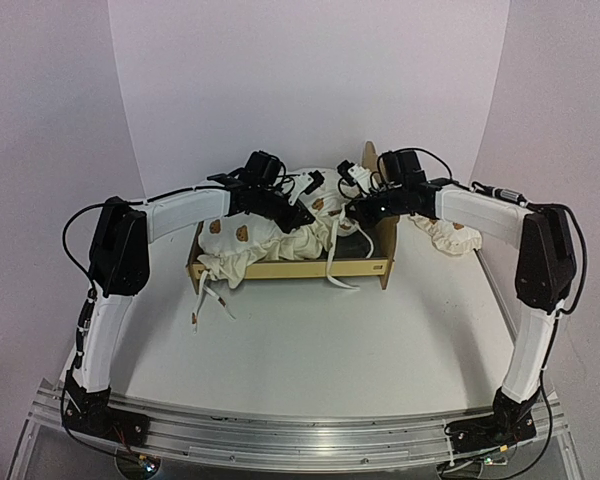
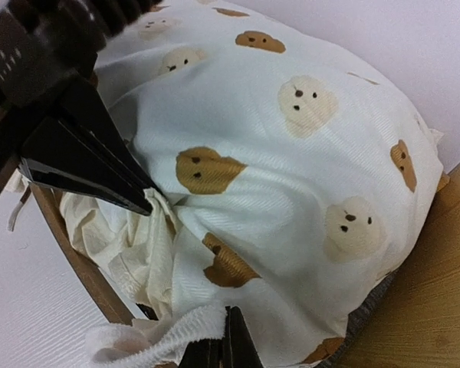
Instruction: Set up the pet bed
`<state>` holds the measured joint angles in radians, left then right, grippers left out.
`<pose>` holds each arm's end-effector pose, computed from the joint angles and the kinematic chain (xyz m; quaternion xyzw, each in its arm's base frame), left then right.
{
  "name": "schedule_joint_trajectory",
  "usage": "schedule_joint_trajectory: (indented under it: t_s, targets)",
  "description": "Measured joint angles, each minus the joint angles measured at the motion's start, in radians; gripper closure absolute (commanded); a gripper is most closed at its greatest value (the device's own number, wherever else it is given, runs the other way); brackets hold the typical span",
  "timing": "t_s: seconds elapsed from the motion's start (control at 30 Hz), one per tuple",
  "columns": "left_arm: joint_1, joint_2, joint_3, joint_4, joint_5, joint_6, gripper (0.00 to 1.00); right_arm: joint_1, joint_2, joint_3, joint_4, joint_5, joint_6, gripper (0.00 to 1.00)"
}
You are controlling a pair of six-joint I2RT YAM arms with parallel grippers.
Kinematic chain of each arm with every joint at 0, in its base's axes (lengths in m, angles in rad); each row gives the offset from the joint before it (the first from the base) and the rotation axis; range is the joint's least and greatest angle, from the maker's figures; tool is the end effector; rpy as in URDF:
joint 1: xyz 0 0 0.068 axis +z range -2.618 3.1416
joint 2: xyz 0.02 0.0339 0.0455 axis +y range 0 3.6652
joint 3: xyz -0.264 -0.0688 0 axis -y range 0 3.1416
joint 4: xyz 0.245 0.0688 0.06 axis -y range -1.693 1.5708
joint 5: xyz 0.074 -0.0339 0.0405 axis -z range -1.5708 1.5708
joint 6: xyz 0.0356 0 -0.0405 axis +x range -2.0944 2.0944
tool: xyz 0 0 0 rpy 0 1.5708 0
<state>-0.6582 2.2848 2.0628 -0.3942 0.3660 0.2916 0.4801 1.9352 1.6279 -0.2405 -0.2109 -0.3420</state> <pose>0.4135 -0.3359 0.2556 0.4737 0.7385 -0.2413 0.4147 0.4034 0.2184 0.2866 -0.3937 0.7743 0.1251 0.4793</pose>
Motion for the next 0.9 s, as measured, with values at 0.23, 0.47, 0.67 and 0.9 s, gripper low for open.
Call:
schedule_joint_trajectory:
  t_s: [0.23, 0.47, 0.67, 0.9]
  targets:
    - [0.000, 0.000, 0.000, 0.000, -0.001, 0.000, 1.00, 0.000, 0.015, -0.034, 0.005, -0.007, 0.007, 0.99]
    - [0.000, 0.000, 0.000, 0.000, -0.002, 0.000, 1.00, 0.000, 0.019, -0.057, 0.036, -0.022, 0.055, 0.85]
    - [0.000, 0.000, 0.000, 0.000, -0.002, 0.000, 1.00, 0.000, 0.019, -0.131, 0.034, -0.017, 0.107, 0.65]
    - [-0.011, 0.000, -0.001, 0.000, -0.001, -0.001, 1.00, 0.000, -0.015, -0.136, -0.047, -0.070, 0.168, 0.46]
